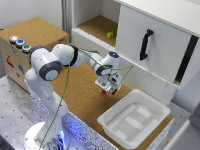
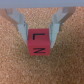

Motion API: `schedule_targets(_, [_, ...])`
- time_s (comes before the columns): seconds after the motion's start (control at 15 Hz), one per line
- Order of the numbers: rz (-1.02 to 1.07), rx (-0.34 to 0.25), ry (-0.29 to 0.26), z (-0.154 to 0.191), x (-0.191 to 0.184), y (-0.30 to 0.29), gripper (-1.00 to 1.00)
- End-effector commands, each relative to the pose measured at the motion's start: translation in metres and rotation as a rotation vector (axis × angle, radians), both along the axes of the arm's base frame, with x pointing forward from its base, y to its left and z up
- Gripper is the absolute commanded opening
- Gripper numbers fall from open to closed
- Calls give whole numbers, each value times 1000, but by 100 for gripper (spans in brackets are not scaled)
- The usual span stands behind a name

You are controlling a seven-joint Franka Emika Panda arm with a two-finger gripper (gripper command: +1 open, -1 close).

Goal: Place the pink block on the table

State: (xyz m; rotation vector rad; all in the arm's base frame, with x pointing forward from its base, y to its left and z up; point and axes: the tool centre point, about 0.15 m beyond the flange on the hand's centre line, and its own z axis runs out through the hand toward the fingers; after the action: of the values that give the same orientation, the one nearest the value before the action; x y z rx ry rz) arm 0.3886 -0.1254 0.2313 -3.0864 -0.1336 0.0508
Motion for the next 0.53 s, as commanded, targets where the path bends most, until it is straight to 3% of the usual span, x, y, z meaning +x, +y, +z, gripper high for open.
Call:
schedule_targets(0.0, [-25, -61, -24, -19, -5, 1, 100])
schedule_targets(0.47, [-78, -48, -152, 50, -25, -3, 100])
